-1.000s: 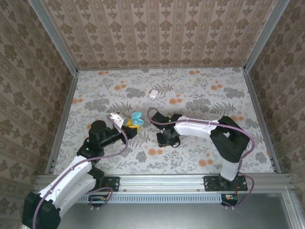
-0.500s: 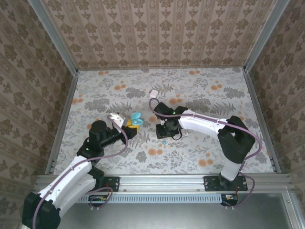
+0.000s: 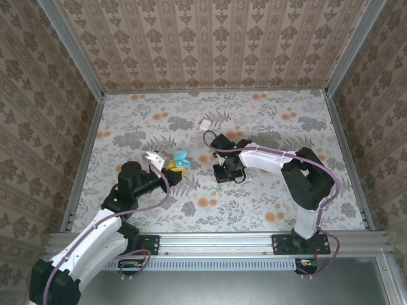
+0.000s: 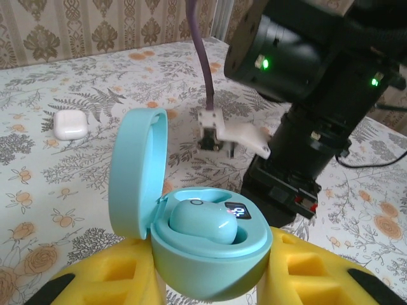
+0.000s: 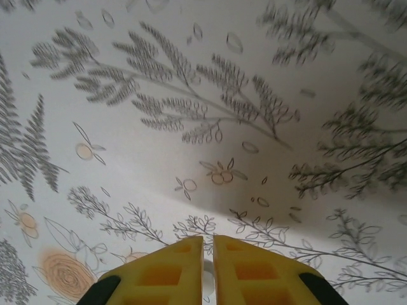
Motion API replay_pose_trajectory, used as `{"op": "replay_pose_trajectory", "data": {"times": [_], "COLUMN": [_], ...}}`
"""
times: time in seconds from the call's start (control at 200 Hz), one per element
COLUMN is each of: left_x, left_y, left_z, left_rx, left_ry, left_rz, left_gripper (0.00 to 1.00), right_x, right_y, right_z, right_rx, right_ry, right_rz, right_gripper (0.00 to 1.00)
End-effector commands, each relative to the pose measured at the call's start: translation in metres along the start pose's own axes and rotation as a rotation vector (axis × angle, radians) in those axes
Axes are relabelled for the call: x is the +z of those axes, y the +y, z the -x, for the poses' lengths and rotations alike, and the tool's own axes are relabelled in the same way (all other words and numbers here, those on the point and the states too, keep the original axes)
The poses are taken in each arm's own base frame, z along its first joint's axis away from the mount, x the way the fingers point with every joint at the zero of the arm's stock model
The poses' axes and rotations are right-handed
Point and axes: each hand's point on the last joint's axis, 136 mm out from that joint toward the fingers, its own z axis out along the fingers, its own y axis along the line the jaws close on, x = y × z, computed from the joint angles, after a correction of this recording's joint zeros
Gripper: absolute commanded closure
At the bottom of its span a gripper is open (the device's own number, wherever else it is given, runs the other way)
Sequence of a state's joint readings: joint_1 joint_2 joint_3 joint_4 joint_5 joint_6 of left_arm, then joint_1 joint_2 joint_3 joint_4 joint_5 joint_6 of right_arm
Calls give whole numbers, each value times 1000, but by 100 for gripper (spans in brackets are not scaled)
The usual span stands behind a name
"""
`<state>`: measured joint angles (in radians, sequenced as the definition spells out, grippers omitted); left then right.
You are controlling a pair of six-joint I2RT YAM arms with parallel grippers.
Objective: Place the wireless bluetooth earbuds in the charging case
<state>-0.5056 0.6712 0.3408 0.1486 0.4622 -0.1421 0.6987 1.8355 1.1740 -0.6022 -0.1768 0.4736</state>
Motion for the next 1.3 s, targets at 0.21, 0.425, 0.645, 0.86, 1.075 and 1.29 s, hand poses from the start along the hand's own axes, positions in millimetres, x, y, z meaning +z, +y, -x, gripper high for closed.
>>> {"op": "replay_pose_trajectory", "data": {"times": [0.21, 0.425, 0.645, 0.86, 1.075, 1.29], "left_x": [-4, -6, -5, -6, -11, -13], "left_y": [-3, -4, -5, -7, -8, -7], "left_z": [12, 12, 12, 13, 12, 10], "left_rx": [-16, -20, -23, -16, -6, -1], "left_ry": [-35, -36, -40, -41, -43, -48], "left_rz": [7, 5, 1, -2, 1, 9], "left_gripper": [72, 72, 72, 72, 72, 72], "right_x": [26, 22, 12, 2, -28, -56], "right_y": [6, 0, -1, -5, -11, 1], "right_z": [-36, -51, -57, -59, -45, -33], "right_rx": [54, 116, 179, 217, 211, 169], "right_ry": [80, 82, 77, 85, -2, -70], "right_rz": [84, 67, 46, 4, -57, -103], "right_gripper": [89, 89, 89, 88, 85, 73]}}
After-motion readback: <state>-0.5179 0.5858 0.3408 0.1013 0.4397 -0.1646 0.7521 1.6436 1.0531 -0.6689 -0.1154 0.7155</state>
